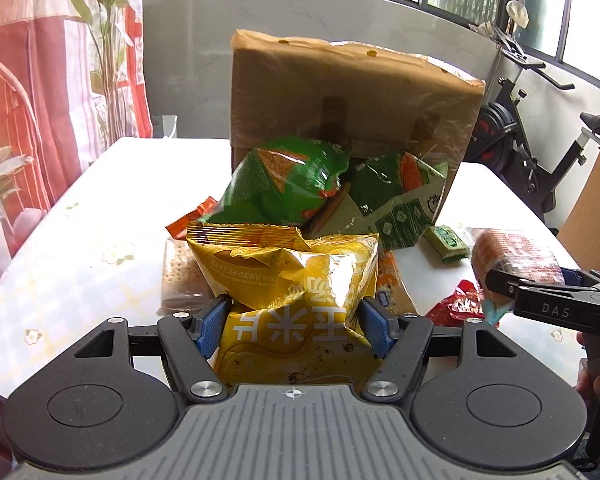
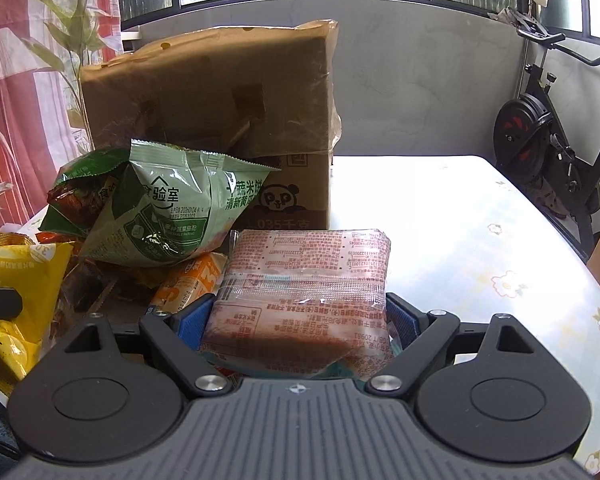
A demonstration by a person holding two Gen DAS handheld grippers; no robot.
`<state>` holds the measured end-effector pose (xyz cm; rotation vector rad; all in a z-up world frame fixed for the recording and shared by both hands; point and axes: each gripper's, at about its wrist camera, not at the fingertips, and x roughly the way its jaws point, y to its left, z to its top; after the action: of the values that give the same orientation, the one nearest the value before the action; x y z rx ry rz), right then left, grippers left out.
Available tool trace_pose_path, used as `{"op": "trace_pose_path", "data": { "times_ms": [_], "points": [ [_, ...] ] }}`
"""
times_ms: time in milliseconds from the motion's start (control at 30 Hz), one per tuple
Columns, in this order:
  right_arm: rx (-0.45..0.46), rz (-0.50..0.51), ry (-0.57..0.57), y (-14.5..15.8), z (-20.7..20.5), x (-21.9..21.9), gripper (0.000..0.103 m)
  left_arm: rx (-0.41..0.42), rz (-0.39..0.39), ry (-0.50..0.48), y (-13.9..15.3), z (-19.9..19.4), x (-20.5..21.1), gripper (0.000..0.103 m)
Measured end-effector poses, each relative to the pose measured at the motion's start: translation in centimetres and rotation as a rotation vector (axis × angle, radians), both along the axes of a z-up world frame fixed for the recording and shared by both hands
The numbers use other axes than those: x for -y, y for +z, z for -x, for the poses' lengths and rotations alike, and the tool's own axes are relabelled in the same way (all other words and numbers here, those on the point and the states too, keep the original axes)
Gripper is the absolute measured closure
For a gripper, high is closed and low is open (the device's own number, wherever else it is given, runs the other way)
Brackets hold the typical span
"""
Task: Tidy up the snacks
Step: 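Lift the yellow chip bag and bread pack up toward the box opening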
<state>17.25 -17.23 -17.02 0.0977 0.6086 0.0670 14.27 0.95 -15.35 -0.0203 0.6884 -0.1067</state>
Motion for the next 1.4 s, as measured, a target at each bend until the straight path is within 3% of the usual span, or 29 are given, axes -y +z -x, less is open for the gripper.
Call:
{"op": "trace_pose_path", "data": {
  "times_ms": [267,567,1000,1400],
  "points": [
    [0.082,0.012,-0.038,2.6,1.2,1.1,0.014,0.15,-0.079,0.127,3.7,-0.2,-3.3,0.031],
    [0.057,-0.006,-0.085,2.9,0.1,2.7,0.014,0.185,-0.127,0.198,5.1,-2.3,-6.0,0.031],
    [0.062,-0.022,-0.097,4.4,-1.6,3.4,0.014,0.211,-0.117,0.181,7.3,-4.8,-7.1,0.031],
    [0.149,-0.044,-0.097,9.4,-4.5,3.9,0.014,0.246,-0.126,0.14,10.3,-8.8,-6.3,0.031]
  ]
}}
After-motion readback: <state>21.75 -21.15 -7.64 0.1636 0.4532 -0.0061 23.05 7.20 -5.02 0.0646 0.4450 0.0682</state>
